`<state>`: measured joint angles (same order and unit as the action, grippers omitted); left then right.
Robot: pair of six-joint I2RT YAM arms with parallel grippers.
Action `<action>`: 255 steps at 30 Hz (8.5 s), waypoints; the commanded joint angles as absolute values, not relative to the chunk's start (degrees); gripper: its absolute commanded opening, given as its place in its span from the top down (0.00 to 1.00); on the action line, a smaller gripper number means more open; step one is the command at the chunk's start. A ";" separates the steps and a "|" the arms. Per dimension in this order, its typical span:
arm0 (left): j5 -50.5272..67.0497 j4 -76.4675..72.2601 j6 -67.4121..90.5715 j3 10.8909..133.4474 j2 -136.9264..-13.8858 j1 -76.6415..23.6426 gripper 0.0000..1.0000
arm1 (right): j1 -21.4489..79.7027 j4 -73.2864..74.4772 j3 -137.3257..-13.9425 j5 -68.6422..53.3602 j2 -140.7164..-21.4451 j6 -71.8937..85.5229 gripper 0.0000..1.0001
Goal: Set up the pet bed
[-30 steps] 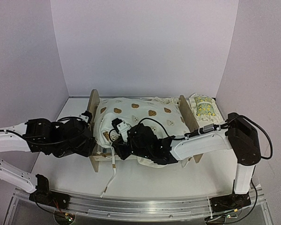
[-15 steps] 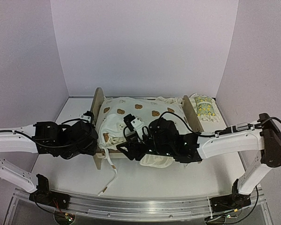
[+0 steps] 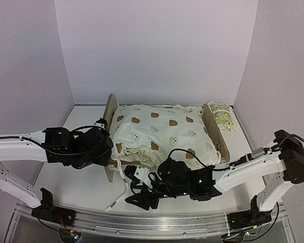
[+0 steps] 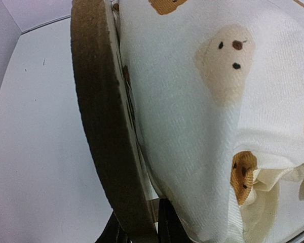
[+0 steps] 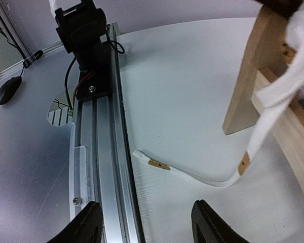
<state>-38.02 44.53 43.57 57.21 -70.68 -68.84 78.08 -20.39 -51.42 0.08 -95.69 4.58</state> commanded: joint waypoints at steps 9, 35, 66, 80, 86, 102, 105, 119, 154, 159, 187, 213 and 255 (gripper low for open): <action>-37.14 44.37 38.34 63.83 -70.23 -69.80 1.00 | 79.37 -56.79 -56.39 10.91 -119.91 -5.07 0.49; -36.99 43.80 35.03 65.77 -68.07 -69.82 1.00 | 78.46 -73.39 -71.49 39.78 -143.12 -25.16 0.36; -38.88 42.32 31.38 71.34 -72.79 -69.75 1.00 | 77.17 -73.31 -59.83 35.27 -135.49 -16.36 0.44; -38.47 42.75 30.50 73.94 -74.08 -69.72 1.00 | 77.04 -75.23 -72.99 43.60 -143.26 -25.70 0.46; -38.37 42.48 30.24 74.10 -73.85 -69.74 1.00 | 76.91 -75.32 -76.82 46.85 -146.05 -28.39 0.47; -37.77 42.71 29.97 75.06 -74.71 -69.74 1.00 | 76.24 -75.29 -86.59 46.05 -151.85 -29.18 0.59; -37.69 42.87 29.97 75.36 -74.92 -69.75 1.00 | 76.20 -75.37 -87.85 45.57 -152.75 -28.93 0.63; -37.86 42.96 30.03 74.98 -74.74 -69.78 1.00 | 76.06 -75.41 -86.77 46.58 -151.63 -28.63 0.99; -38.09 39.08 31.53 69.17 -75.78 -69.73 1.00 | 85.10 -75.06 -60.33 36.76 -133.69 -13.39 1.00; -37.47 37.59 32.34 66.01 -75.43 -69.72 1.00 | 85.47 -74.63 -58.22 35.89 -132.51 -6.32 1.00; -34.51 35.45 37.07 55.81 -74.05 -69.75 0.63 | 87.18 -64.43 -51.72 25.36 -120.58 5.78 1.00; -35.43 39.14 41.24 51.25 -65.54 -69.71 0.22 | 87.63 -34.28 -68.86 25.07 -107.46 2.21 1.00; -24.16 37.13 41.76 45.84 -56.57 -69.76 0.01 | 80.49 -27.27 -54.48 15.44 -104.88 25.23 1.00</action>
<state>-28.91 35.86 41.92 46.80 -59.41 -69.49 80.24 -23.42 -57.40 17.14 -102.53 17.23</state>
